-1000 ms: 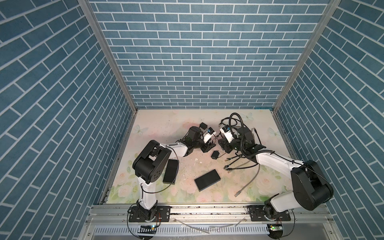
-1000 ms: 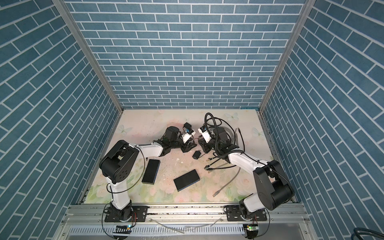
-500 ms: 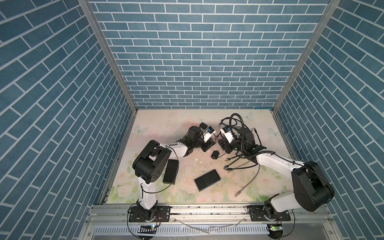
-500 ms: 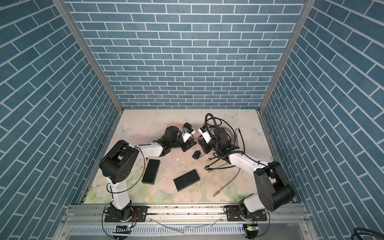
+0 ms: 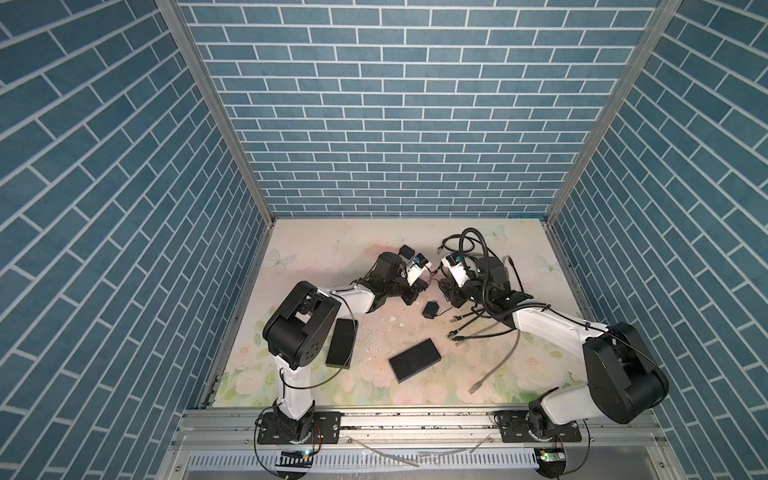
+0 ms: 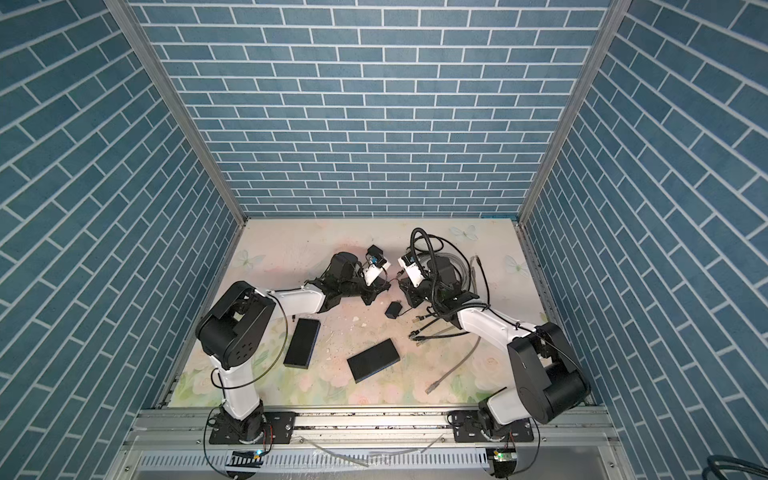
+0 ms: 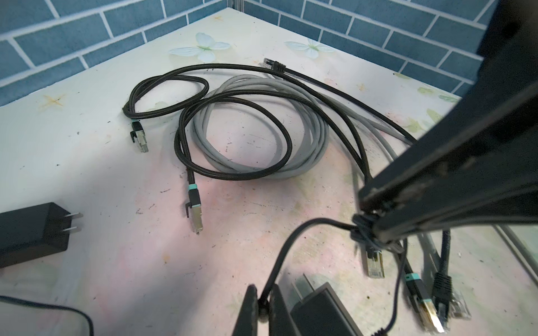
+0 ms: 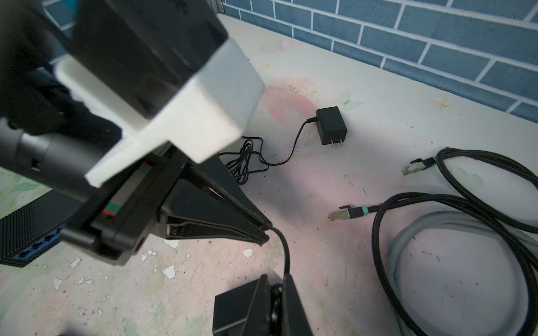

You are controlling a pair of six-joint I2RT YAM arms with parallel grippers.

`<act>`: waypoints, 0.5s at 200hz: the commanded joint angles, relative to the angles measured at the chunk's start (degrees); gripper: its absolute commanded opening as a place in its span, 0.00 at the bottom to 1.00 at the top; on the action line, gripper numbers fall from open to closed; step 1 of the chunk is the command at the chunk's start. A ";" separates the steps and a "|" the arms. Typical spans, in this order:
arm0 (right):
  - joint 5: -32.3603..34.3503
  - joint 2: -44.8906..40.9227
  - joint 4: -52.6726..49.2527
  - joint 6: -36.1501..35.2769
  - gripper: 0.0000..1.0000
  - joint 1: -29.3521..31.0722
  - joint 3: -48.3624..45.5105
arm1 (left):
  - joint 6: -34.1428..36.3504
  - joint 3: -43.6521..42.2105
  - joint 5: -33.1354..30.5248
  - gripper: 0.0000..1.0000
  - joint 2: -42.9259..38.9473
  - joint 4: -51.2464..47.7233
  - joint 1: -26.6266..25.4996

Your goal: Insert the plug into the switch port

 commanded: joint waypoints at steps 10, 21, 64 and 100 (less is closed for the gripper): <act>3.75 1.52 -1.64 2.38 0.00 0.21 1.32 | -0.05 1.30 -0.14 0.02 -2.75 -7.96 -0.12; 4.31 1.87 -1.61 3.75 0.01 0.25 1.51 | -0.32 1.62 -0.18 0.01 -3.02 -9.25 -0.21; 9.33 2.69 -9.92 11.89 0.16 0.16 6.19 | -3.07 2.57 -1.53 0.00 -3.60 -12.18 -0.13; 11.71 0.47 -20.61 20.53 0.25 0.19 10.75 | -6.84 3.02 -2.15 0.01 -3.46 -12.74 -0.21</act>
